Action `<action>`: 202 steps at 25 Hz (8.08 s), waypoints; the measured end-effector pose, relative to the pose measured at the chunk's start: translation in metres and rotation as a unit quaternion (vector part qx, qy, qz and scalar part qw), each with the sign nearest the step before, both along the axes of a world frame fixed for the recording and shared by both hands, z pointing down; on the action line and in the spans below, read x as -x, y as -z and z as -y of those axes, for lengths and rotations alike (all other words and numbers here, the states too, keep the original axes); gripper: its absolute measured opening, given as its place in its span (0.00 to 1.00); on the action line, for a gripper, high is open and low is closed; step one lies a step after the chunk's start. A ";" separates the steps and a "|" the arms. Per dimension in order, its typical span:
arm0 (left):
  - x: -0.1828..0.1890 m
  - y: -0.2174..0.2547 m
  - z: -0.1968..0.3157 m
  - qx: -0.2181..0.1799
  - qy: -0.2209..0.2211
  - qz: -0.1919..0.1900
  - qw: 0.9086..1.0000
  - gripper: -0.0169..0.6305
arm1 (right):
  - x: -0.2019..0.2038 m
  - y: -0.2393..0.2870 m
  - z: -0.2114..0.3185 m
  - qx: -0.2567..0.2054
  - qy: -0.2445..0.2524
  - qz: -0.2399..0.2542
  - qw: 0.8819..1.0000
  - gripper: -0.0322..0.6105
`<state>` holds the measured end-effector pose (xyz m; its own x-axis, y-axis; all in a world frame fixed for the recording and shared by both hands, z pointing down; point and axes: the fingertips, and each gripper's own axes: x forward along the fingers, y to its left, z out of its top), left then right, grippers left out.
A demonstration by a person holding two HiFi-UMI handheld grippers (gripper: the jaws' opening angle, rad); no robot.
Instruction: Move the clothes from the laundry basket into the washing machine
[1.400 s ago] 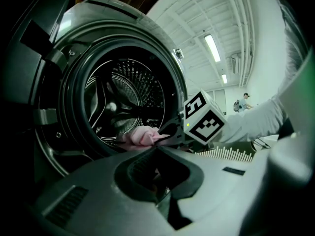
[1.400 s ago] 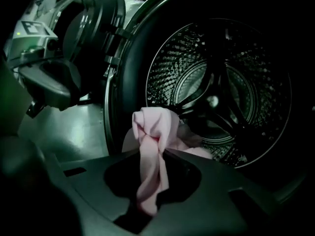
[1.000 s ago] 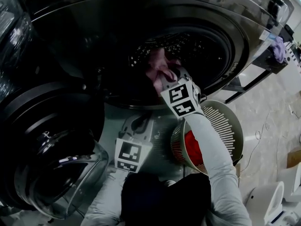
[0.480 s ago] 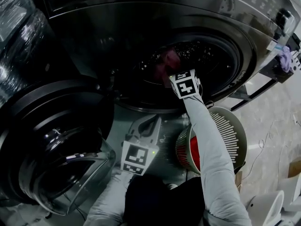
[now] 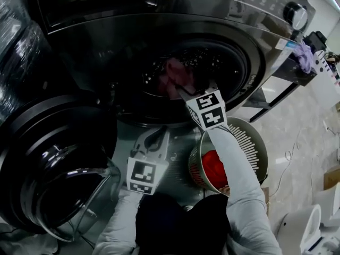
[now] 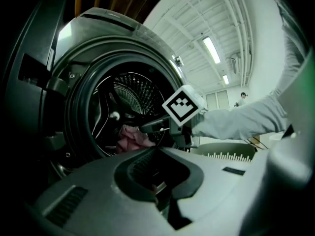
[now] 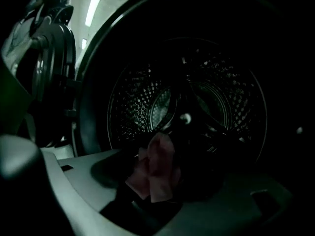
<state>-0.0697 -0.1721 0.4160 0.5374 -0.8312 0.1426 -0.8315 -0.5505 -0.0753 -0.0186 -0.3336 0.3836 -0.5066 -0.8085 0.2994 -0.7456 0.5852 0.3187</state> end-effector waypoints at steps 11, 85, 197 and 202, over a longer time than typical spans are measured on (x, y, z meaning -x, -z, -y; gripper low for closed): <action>-0.028 0.016 0.005 -0.021 -0.032 -0.001 0.999 0.05 | -0.072 0.043 -0.135 0.008 0.073 0.053 0.996 0.52; -0.049 0.026 -0.017 -0.045 -0.069 0.014 0.997 0.05 | -0.210 -0.159 -0.172 0.192 0.066 -0.209 0.957 0.24; -0.004 0.043 -0.016 -0.048 0.004 -0.042 0.998 0.05 | -0.006 -0.018 0.081 -0.026 -0.113 0.006 0.993 0.42; -0.007 0.048 -0.017 -0.051 0.002 -0.049 0.997 0.05 | -0.015 -0.007 0.053 -0.014 -0.098 0.009 0.995 0.44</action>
